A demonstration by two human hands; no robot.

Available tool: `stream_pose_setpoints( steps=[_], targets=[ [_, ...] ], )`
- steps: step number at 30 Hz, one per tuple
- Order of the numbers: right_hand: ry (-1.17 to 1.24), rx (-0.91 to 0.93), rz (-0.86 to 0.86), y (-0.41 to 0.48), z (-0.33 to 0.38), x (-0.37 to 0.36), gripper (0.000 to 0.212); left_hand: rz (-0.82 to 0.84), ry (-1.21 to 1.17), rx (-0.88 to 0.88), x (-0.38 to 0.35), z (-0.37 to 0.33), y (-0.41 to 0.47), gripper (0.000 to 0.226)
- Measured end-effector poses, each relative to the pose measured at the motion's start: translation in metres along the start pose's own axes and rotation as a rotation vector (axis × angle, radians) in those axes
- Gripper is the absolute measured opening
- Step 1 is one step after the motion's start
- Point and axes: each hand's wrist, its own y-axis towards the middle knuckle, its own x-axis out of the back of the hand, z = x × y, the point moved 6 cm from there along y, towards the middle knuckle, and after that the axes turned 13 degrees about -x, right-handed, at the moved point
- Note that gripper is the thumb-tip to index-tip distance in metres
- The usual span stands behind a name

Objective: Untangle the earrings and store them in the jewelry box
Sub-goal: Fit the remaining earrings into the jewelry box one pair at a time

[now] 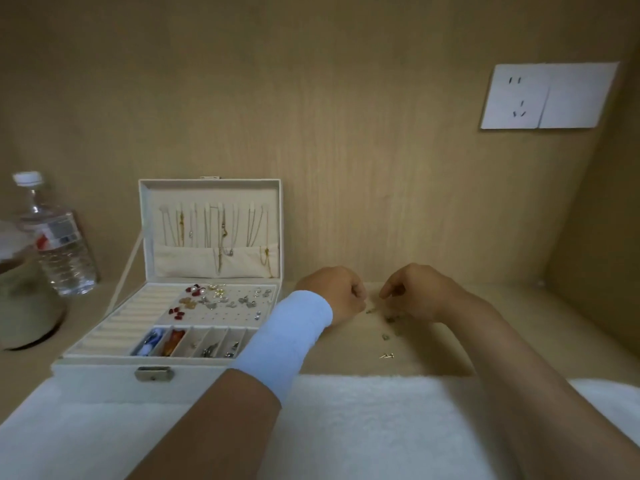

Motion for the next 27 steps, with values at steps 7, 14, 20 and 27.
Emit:
stream_pose_setpoints(
  steps=[7,14,20,27],
  targets=[
    [0.026,0.042,0.040,0.014,0.000,-0.017,0.015,-0.036,0.023,0.083,-0.032,0.005,0.024,0.022],
    [0.066,0.060,0.007,0.019,0.003,-0.023,0.009,-0.108,-0.050,0.083,-0.040,0.016,0.024,0.012],
    [0.074,0.046,-0.024,0.017,0.001,-0.021,0.018,-0.159,-0.094,0.085,-0.040,0.020,0.022,0.015],
    [0.197,0.050,-0.126,0.008,0.016,-0.007,0.014,-0.275,-0.115,0.102,-0.013,0.022,0.011,0.014]
  ],
)
